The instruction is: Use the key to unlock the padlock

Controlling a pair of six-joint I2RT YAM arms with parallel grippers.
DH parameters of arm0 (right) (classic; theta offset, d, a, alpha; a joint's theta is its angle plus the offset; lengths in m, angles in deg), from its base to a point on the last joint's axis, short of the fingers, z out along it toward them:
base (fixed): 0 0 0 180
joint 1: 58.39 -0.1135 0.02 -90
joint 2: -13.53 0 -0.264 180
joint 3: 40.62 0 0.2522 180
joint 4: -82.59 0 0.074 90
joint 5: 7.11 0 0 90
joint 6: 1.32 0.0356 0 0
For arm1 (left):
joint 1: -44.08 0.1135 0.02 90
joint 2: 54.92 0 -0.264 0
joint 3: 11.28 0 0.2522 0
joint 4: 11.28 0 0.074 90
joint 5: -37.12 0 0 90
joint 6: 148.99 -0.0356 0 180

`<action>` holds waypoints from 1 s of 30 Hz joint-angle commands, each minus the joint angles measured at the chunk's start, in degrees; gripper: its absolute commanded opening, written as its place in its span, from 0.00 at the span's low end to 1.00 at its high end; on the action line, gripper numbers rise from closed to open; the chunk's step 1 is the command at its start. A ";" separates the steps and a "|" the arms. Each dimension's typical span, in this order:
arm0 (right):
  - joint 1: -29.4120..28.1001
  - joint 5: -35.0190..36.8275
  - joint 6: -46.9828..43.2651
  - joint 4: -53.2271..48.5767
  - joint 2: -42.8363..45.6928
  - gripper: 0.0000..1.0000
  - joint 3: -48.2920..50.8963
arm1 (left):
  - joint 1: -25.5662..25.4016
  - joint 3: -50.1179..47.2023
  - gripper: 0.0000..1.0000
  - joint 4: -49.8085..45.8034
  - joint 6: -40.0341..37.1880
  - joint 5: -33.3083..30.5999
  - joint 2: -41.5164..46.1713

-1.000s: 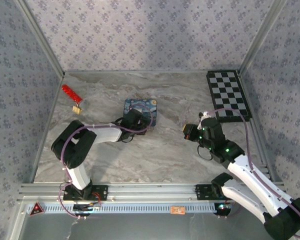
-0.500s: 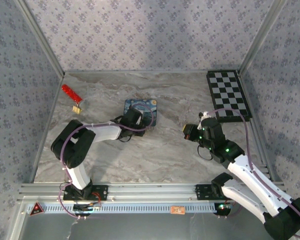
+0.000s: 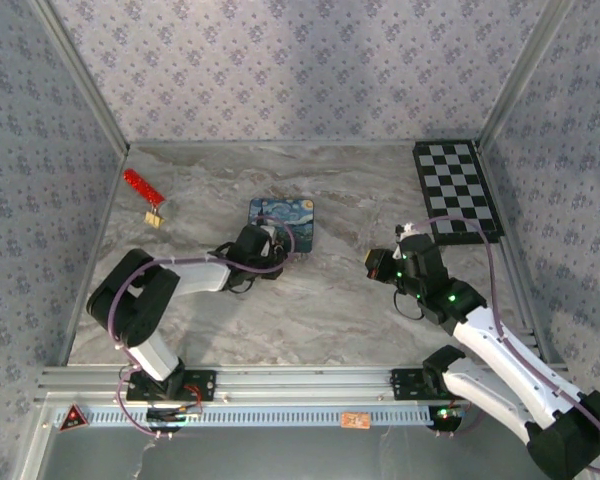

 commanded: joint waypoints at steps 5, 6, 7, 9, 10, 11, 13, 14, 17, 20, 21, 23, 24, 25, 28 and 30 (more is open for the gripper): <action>-0.05 -0.11 -0.52 -0.61 0.97 0.00 -0.64 | 0.41 -5.62 0.33 14.32 5.19 -3.33 1.86; -0.09 -0.04 -0.53 -0.74 1.05 0.00 -0.56 | 0.54 -6.50 0.33 14.67 5.31 -4.03 2.61; -0.03 0.00 -0.41 -0.70 1.19 0.00 -0.43 | 0.85 -7.86 0.34 16.12 5.48 -4.11 3.41; -0.04 -0.01 -0.34 -0.61 1.29 0.00 -0.17 | 2.66 -10.20 0.36 19.39 6.13 -1.57 4.11; -0.07 -0.07 -0.37 -0.48 1.29 0.00 -0.15 | 3.36 -11.13 0.36 20.95 6.48 -0.44 4.21; -0.09 -0.10 -0.29 -0.33 1.22 0.00 -0.15 | 3.60 -11.56 0.37 22.00 6.46 0.50 4.21; -0.09 -0.28 -0.37 -0.24 0.98 0.00 -0.22 | 3.46 -11.40 0.38 22.84 6.39 2.07 3.74; -0.03 -0.33 -0.35 -0.23 0.77 0.00 -0.33 | 3.34 -11.47 0.39 23.90 6.57 2.99 3.37; -0.09 -0.50 -0.31 -0.22 0.60 0.00 -0.46 | 2.33 -11.51 0.42 27.21 7.32 4.60 2.34; -0.04 -0.49 -0.19 -0.33 0.83 0.00 -0.37 | 0.50 -11.51 0.47 28.72 6.86 4.32 2.20; -0.08 -0.45 -0.03 -0.35 0.96 0.00 -0.34 | 0.13 -11.34 0.48 28.46 7.09 3.88 1.90; -0.03 -0.59 0.06 -0.33 1.02 0.00 -0.33 | 0.10 -11.10 0.48 29.14 8.05 3.43 0.71; -0.06 -0.74 0.07 -0.31 1.09 0.00 -0.33 | 0.20 -11.07 0.48 30.05 8.80 3.21 -0.17; -0.12 -0.81 0.07 -0.28 1.03 0.00 -0.33 | 0.34 -10.90 0.48 30.68 9.56 3.04 -0.96; -0.15 -0.84 0.14 -0.44 1.22 0.00 -0.51 | 0.45 -10.71 0.48 32.95 11.47 2.21 -2.96; -0.12 -0.77 0.20 -0.63 1.47 0.00 -0.42 | 0.46 -10.59 0.48 34.31 12.06 2.10 -4.18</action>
